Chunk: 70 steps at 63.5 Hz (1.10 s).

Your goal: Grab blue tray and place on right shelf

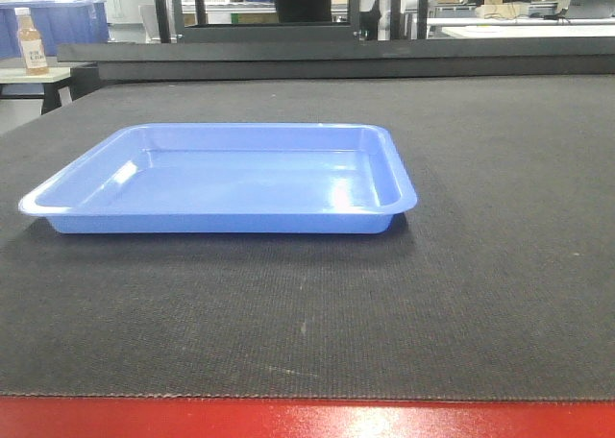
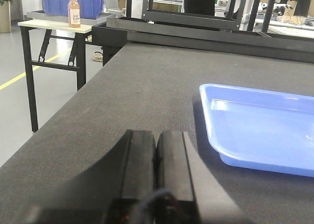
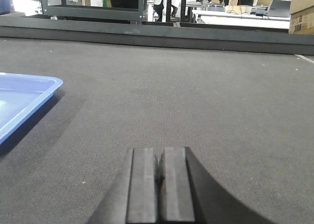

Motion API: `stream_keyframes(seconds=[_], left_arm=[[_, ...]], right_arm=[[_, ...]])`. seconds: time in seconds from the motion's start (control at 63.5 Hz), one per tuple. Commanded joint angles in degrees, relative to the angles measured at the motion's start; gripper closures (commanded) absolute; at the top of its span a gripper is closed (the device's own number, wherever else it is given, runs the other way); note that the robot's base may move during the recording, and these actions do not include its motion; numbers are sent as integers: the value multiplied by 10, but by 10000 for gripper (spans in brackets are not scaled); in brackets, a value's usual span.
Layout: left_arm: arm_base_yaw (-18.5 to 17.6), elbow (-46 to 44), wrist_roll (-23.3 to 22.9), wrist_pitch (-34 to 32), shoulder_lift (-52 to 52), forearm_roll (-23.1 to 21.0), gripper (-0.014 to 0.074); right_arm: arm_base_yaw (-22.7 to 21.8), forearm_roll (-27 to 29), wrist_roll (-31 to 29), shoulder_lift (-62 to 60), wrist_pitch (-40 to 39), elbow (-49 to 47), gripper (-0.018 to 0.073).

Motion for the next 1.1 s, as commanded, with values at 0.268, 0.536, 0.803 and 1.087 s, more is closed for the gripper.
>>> stream_keyframes(seconds=[0.268,0.536,0.803,1.087], left_arm=[[0,17,3,-51,-9,-3,645],[0,17,3,-52,-9,-3,645],[0,17,1,-94,-9,-6,645],[0,-98,-1,-161,30,-13,643]], right_arm=[[-3,0,-3,-12,-51,-13,543],[-3,0,-3,-12,-60,-13,543],[-4,0,-3,-12,-95,-13,543],[-4,39,-3,-6,-138,-87,536]])
